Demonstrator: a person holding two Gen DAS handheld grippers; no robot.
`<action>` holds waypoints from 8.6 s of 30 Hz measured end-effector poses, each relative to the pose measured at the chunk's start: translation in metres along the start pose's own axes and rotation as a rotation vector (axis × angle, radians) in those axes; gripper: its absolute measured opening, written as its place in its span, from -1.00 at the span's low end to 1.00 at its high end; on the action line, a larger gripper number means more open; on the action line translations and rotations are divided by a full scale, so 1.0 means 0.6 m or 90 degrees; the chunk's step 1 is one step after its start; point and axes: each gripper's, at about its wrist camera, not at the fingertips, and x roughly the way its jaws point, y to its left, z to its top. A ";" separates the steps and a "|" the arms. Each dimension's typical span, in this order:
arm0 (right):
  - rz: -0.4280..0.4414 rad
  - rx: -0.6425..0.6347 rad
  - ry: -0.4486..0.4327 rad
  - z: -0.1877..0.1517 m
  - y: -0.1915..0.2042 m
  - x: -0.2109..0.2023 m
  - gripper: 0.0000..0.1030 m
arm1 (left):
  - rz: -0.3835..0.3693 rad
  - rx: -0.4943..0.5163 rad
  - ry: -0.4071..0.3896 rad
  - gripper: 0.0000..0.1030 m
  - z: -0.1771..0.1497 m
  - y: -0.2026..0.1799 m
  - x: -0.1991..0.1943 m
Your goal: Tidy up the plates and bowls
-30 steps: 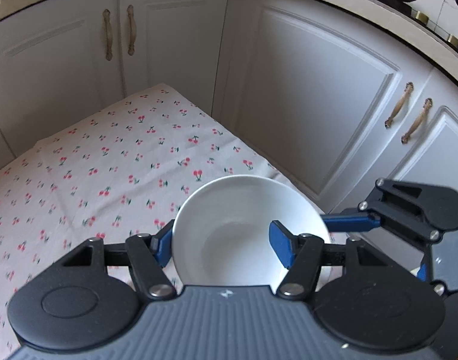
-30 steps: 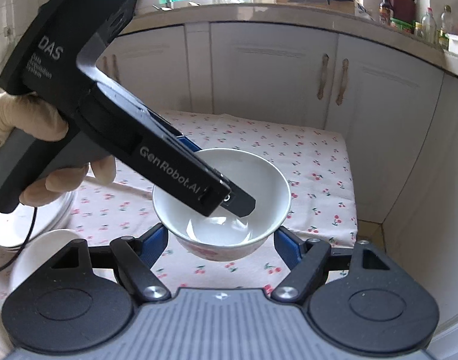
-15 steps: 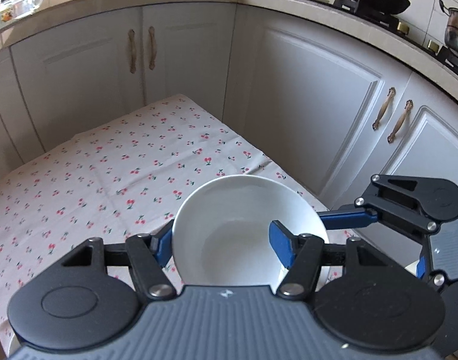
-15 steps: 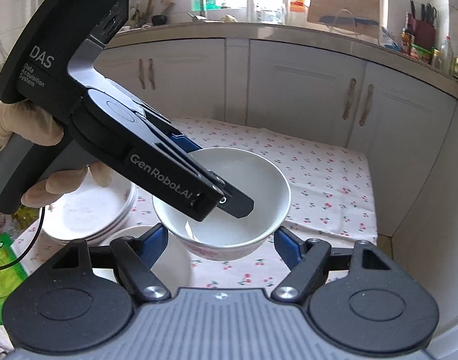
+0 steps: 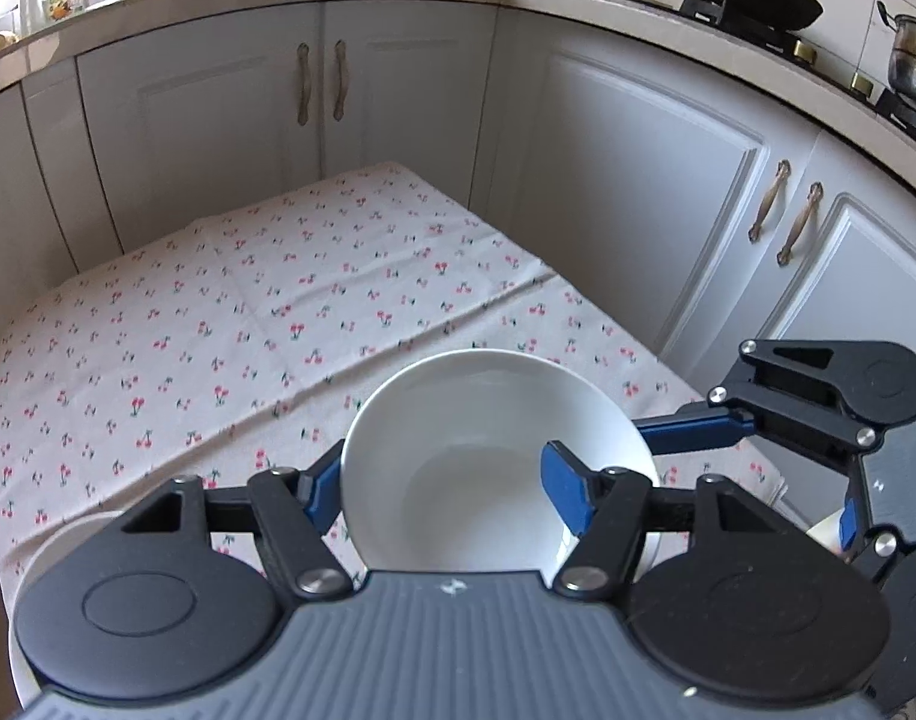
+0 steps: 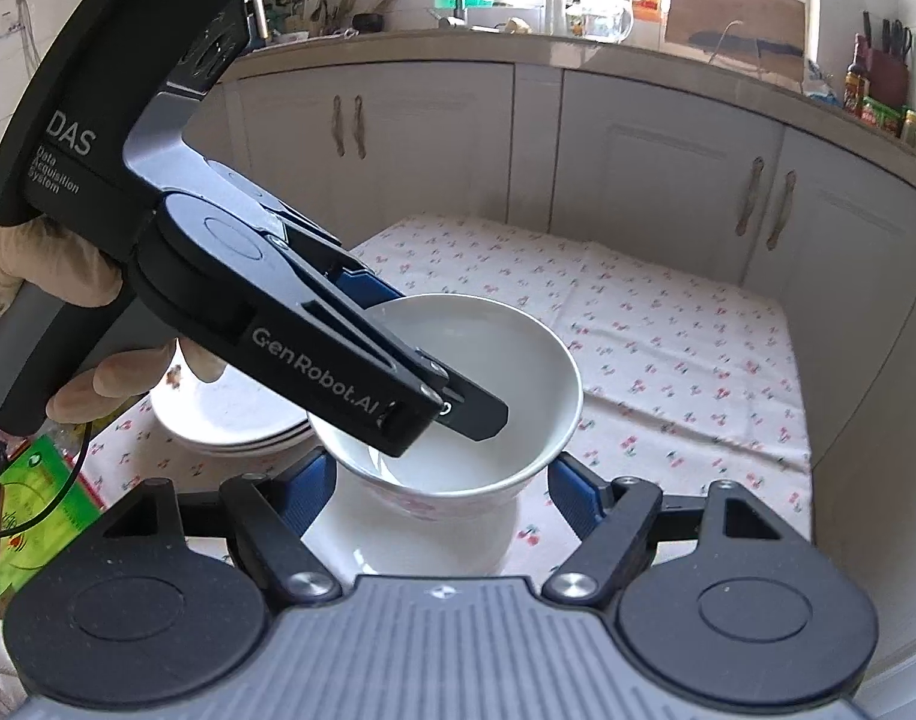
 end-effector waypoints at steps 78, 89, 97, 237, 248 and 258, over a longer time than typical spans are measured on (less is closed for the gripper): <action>0.019 0.000 0.054 -0.081 0.013 0.013 0.92 | -0.034 -0.040 -0.111 0.84 -0.150 0.070 -0.067; -0.028 -0.017 0.125 -0.117 -0.013 0.080 0.93 | -0.028 0.086 -0.020 0.84 -0.208 -0.015 -0.026; -0.018 -0.046 0.134 -0.120 -0.026 0.102 0.93 | -0.035 0.129 0.025 0.84 -0.207 -0.028 0.027; -0.019 -0.123 0.144 0.054 0.161 0.133 1.00 | 0.224 -0.060 -0.206 0.99 -0.277 0.106 -0.218; -0.154 0.154 0.100 -0.033 0.146 0.025 1.00 | 0.363 -0.197 -0.132 0.99 -0.275 -0.006 -0.217; -0.223 0.147 0.038 -0.060 0.168 -0.033 1.00 | 0.383 -0.239 -0.147 0.99 -0.278 -0.044 -0.232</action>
